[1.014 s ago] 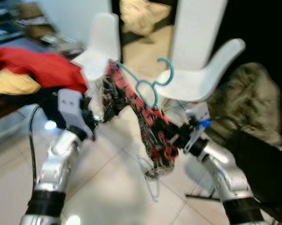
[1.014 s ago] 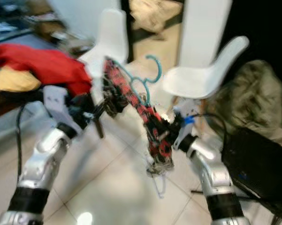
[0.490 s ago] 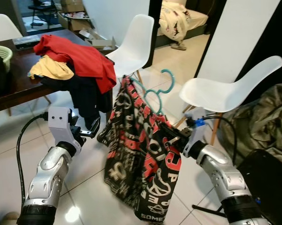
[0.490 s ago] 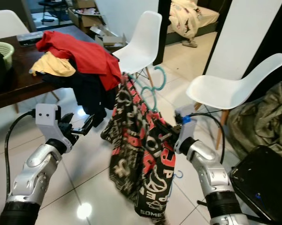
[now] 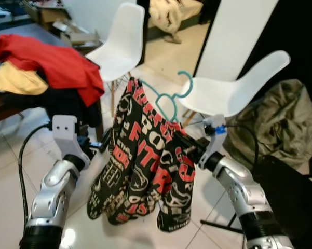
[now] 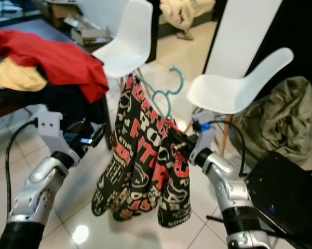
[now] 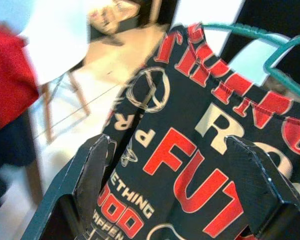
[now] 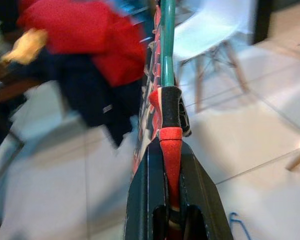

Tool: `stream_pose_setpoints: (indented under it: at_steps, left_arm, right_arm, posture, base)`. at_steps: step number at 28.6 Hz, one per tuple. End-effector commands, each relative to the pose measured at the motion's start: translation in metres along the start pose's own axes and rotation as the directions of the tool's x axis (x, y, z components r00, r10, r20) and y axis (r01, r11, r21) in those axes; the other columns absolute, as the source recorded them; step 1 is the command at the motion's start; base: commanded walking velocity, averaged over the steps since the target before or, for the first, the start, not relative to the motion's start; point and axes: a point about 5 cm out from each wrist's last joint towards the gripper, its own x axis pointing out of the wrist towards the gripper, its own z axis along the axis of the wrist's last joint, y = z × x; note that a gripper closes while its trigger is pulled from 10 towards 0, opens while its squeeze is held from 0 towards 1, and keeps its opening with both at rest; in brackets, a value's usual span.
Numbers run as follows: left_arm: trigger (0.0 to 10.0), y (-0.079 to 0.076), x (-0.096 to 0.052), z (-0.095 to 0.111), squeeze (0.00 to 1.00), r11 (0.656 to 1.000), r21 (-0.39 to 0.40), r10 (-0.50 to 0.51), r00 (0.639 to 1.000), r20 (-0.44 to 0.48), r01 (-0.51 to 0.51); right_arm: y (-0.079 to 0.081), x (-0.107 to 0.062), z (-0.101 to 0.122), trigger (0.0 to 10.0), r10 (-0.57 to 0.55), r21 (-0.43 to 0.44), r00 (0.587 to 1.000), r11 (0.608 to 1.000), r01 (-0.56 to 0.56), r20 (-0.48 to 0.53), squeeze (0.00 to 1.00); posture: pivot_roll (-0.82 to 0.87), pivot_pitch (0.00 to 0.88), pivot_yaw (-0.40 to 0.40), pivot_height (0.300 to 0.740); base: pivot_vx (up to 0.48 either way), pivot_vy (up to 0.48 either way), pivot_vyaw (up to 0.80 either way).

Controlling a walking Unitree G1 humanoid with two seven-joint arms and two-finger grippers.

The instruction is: Hang hanger

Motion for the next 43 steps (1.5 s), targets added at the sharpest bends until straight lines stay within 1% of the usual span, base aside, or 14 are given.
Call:
stream_pose_setpoints:
  at_steps: [1,5,11,18,19,20,22,23,24,25,28,31,34,43]
  left_arm:
    - [10.0,-0.006,0.0,-0.001,0.0,0.999,-0.007,-0.035,0.999,-0.008,0.035]
    - [10.0,-0.005,-0.001,0.001,0.0,1.0,-0.007,-0.03,1.0,-0.004,0.03]
    - [10.0,-0.008,0.0,0.005,0.0,0.999,0.009,-0.049,0.999,0.008,0.049]
    - [10.0,-0.017,0.009,0.025,0.0,0.997,-0.002,-0.079,0.993,0.086,0.08]
    - [10.0,-0.02,0.012,0.033,0.0,0.995,-0.002,-0.095,0.989,0.112,0.095]
    - [10.0,-0.02,0.012,0.033,0.0,0.995,-0.002,-0.095,0.989,0.112,0.095]
    - [10.0,-0.029,0.02,0.054,0.0,0.991,0.018,-0.135,0.975,0.175,0.134]
    - [10.0,-0.029,0.02,0.054,0.0,0.991,0.018,-0.135,0.975,0.175,0.134]
    - [10.0,-0.033,0.023,0.065,0.0,0.988,0.037,-0.151,0.967,0.204,0.147]
    - [10.0,-0.033,0.023,0.065,0.0,0.988,0.037,-0.151,0.967,0.204,0.147]
    - [10.0,-0.037,0.026,0.085,0.0,0.987,0.074,-0.159,0.955,0.251,0.145]
    - [10.0,-0.037,0.027,0.094,0.0,0.986,0.099,-0.155,0.95,0.269,0.133]
    - [10.0,-0.038,0.027,0.1,0.0,0.986,0.116,-0.148,0.949,0.278,0.12]
    - [10.0,-0.038,0.026,0.1,0.0,0.987,0.131,-0.129,0.956,0.263,0.097]
  right_arm:
    - [-0.007,-0.002,0.009,10.0,-0.027,0.0,0.999,1.0,0.027,0.039,0.0]
    - [-0.006,-0.002,0.01,10.0,-0.02,-0.001,0.999,1.0,0.02,0.043,0.0]
    - [-0.007,-0.001,0.01,10.0,-0.022,0.013,0.999,1.0,0.021,0.046,0.0]
    - [-0.006,-0.003,0.017,10.0,-0.019,-0.009,0.994,1.0,0.021,0.11,0.0]
    - [-0.005,-0.004,0.018,10.0,-0.017,-0.016,0.993,1.0,0.019,0.115,0.0]
    - [-0.005,-0.004,0.018,10.0,-0.017,-0.016,0.993,1.0,0.019,0.115,0.0]
    - [-0.004,-0.004,0.018,10.0,-0.009,-0.025,0.993,1.0,0.012,0.119,0.0]
    - [-0.004,-0.004,0.018,10.0,-0.009,-0.025,0.993,1.0,0.012,0.119,0.0]
    - [-0.003,-0.004,0.018,10.0,-0.006,-0.026,0.993,1.0,0.009,0.122,0.0]
    - [-0.003,-0.004,0.018,10.0,-0.006,-0.026,0.993,1.0,0.009,0.122,0.0]
    - [-0.002,-0.004,0.018,10.0,0.002,-0.025,0.991,1.0,0.001,0.131,0.0]
    - [0.0,-0.004,0.018,10.0,0.008,-0.024,0.991,1.0,-0.005,0.135,0.0]
    - [0.001,-0.004,0.017,10.0,0.015,-0.02,0.99,1.0,-0.013,0.141,0.0]
    - [0.001,-0.004,0.017,10.0,0.023,-0.015,0.989,1.0,-0.021,0.147,0.0]
  posture:
    - [0.03,0.114,-0.085,0.74]
    - [0.03,0.111,-0.09,0.74]
    - [0.02,0.104,-0.09,0.74]
    - [0.01,0.099,-0.08,0.74]
    - [0.01,0.099,-0.075,0.74]
    - [0.01,0.099,-0.075,0.74]
    - [0.01,0.095,-0.07,0.74]
    - [0.01,0.095,-0.07,0.74]
    - [0.01,0.095,-0.068,0.74]
    - [0.01,0.095,-0.068,0.74]
    - [0.01,0.091,-0.064,0.74]
    - [0.02,0.089,-0.063,0.74]
    - [0.02,0.088,-0.061,0.74]
    - [0.02,0.079,-0.056,0.74]
  base:
    - [0.469,0.0,0.0]
    - [0.477,0.0,0.0]
    - [0.48,0.0,-0.67]
    - [0.48,0.0,0.0]
    - [0.48,0.0,0.69]
    - [0.48,0.0,0.69]
    - [0.48,0.0,0.8]
    - [0.48,0.0,0.8]
    - [0.48,0.0,0.8]
    - [0.48,0.0,0.8]
    - [0.48,0.0,0.8]
    - [0.48,0.0,0.8]
    - [0.48,0.0,0.8]
    - [0.48,0.0,0.8]
